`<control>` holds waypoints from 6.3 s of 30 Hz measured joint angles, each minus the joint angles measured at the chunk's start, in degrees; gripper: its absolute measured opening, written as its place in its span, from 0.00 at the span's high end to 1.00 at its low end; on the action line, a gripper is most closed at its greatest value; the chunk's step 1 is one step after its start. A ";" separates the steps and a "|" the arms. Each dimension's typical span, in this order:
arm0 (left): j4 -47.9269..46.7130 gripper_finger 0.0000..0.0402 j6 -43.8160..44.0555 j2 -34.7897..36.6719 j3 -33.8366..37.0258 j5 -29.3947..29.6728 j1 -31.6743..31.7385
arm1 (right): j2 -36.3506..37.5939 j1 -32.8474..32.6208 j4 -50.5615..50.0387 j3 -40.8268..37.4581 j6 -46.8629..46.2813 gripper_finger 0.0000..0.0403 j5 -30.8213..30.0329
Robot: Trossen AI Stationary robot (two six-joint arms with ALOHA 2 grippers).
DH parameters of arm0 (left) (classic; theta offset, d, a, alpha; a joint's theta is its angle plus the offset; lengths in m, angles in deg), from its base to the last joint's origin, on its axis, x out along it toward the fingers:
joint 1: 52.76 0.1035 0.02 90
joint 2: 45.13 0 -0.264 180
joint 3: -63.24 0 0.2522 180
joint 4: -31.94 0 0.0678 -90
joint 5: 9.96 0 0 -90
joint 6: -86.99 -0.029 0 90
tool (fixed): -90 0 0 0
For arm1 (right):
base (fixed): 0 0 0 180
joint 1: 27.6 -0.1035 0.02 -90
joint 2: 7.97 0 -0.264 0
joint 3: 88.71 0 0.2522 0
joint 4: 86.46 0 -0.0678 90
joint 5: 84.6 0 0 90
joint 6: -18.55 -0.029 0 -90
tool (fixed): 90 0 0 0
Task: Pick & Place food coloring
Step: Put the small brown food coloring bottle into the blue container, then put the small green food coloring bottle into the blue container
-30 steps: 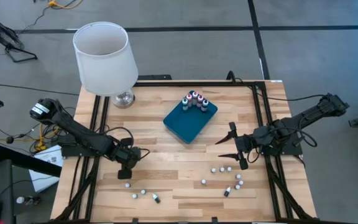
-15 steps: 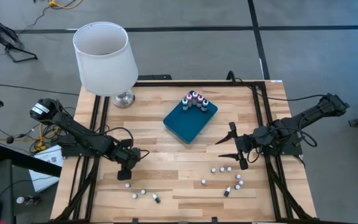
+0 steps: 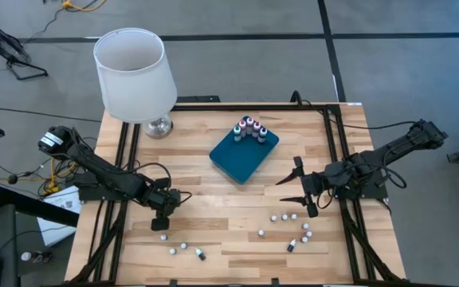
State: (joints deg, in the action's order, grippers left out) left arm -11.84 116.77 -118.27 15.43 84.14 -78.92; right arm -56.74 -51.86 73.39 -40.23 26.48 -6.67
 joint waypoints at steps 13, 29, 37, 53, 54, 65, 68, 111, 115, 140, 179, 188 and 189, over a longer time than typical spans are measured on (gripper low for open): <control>1.53 0.85 0.46 0.00 -0.02 1.13 1.38 | 0.00 0.00 -0.02 0.00 0.02 0.45 0.00; 4.80 0.86 -21.31 0.00 -14.98 6.09 13.78 | 0.02 0.00 -0.04 0.00 0.10 0.45 0.00; 12.27 0.86 -32.64 -0.04 -19.87 4.55 24.25 | 0.02 0.00 -0.04 0.00 0.22 0.45 0.00; 18.12 0.86 -39.03 -18.47 -26.43 -4.79 37.08 | -0.10 0.44 -1.03 0.02 0.65 0.45 0.00; 17.04 0.86 -39.07 -19.79 -27.58 -4.73 37.52 | -0.11 0.54 -1.03 0.02 0.61 0.45 -0.02; 10.78 0.86 -39.43 -28.36 -33.17 -5.11 40.98 | -1.27 1.60 -2.12 0.02 0.04 0.45 0.05; 10.84 0.86 -39.43 -28.33 -33.24 -4.94 41.24 | -1.89 2.37 -1.56 0.04 0.02 0.45 0.05; 7.15 0.72 -40.46 -31.91 -33.24 -3.74 42.27 | -5.66 5.66 -0.61 0.02 -0.39 0.45 0.22; 7.09 0.71 -40.38 -31.91 -33.26 -3.74 42.27 | -5.66 5.66 -0.61 0.02 -0.39 0.45 0.22; -13.52 0.71 -41.68 -28.42 -49.68 -3.87 35.70 | -5.66 5.03 -8.89 0.02 -11.85 0.45 0.20; 28.33 0.71 -42.80 -9.35 -20.92 -3.76 9.29 | -11.22 -19.58 -23.39 0.00 -54.10 0.45 -7.76; 27.67 0.71 -42.73 -9.35 -20.92 -3.41 9.62 | -20.52 -19.50 -23.56 0.02 -55.62 0.45 -4.96; 27.67 0.71 -42.73 -9.35 -20.92 -3.41 9.62 | -21.21 -19.50 -23.65 0.01 -55.92 0.45 -4.87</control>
State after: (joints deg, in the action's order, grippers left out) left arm 15.83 74.04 -127.62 -5.48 80.73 -69.30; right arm -77.95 -71.35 49.74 -40.22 -29.45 -11.55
